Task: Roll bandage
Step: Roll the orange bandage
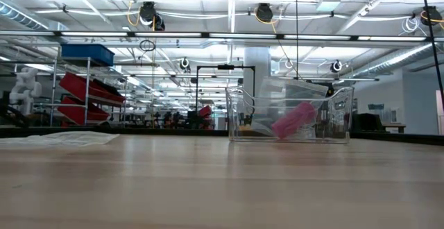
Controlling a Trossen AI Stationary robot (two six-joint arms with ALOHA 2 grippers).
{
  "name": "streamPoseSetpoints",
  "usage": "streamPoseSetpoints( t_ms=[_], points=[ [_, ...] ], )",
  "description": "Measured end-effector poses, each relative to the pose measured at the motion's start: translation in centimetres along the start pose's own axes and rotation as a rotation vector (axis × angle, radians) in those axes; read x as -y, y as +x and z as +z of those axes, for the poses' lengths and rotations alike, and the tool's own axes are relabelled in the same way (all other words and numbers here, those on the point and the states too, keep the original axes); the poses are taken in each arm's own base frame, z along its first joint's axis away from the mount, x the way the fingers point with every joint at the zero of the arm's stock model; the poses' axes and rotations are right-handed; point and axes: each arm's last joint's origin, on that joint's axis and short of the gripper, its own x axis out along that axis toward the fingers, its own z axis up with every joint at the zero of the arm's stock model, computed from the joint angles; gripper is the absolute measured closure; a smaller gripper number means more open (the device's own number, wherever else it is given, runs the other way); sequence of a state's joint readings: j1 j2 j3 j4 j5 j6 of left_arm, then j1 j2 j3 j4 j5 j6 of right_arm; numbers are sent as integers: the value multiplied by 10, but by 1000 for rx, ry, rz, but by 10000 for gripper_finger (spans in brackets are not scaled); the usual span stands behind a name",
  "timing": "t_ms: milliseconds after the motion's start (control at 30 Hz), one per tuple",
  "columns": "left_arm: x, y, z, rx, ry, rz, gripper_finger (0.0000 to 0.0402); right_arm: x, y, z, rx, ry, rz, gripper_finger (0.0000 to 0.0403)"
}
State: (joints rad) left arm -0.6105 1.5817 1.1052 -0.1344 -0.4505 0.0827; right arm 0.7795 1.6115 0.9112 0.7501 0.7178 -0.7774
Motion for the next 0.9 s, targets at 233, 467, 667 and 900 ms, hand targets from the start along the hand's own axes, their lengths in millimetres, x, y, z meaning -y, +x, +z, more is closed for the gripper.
streamPoseSetpoints(
  t_ms=[233,467,667,900],
  points=[
    [-15,6,-3,-23,-70,49,388,-6,10,-10,54,48,99,403],
    [-24,10,-4,-29,-78,84,388,-22,20,-35,-86,36,178,370],
    [-29,11,-3,-22,-50,118,388,-25,18,-35,-86,28,213,273],
    [-31,11,9,84,35,126,388,-28,15,-39,-162,-23,172,176]
  ],
)
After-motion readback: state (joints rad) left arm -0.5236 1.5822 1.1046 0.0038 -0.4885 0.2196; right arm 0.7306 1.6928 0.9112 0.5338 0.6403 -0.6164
